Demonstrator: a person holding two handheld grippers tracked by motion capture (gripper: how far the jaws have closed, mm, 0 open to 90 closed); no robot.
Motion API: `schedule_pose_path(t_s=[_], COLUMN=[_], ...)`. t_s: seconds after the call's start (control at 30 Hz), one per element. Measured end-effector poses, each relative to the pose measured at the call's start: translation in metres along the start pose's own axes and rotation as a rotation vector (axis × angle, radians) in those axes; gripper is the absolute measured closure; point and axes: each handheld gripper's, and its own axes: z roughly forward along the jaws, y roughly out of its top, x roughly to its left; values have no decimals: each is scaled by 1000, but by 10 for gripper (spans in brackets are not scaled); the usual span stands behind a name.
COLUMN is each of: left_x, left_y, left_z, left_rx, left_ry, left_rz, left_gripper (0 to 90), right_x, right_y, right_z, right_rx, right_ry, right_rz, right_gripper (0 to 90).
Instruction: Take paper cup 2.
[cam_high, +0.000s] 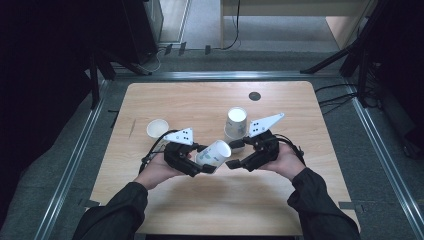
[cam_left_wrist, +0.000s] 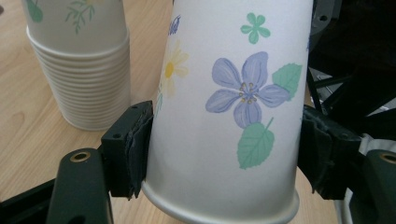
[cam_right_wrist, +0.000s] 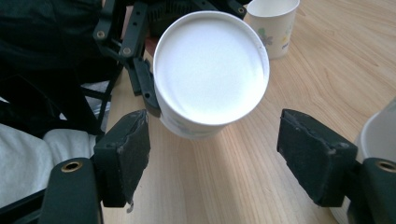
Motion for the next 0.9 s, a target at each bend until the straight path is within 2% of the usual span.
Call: schedule_pose_path(t_s=[0.23,0.3,0.4,0.5,0.7,0.8,0.9], left_x=[5,6,8,8,9,9,9], left_y=[6,8,10,13,19,24,29], left_z=[-8,-10,-13,-15,-19,-20,-21], left_rx=[72,83,119,150,199,227,264], left_ry=[4,6,13,17,25,32,35], left_rz=[0,-5,-4,6,21,35,53], left_gripper=[270,270,270,270,270,270,270], right_x=[1,1,2,3,4,4,4], right_y=[-11,-12,-15,-16,-19,-20,-21], right_z=[-1,1,4,7,8,8,9], right_rx=[-19,4,11,25,8,12,13], right_ry=[-36,-18,-23,-38,-80,-89,-105], right_rz=[-10,17,17,7,-16,-2,-28], right_gripper=[289,298,297,305,349,364,374])
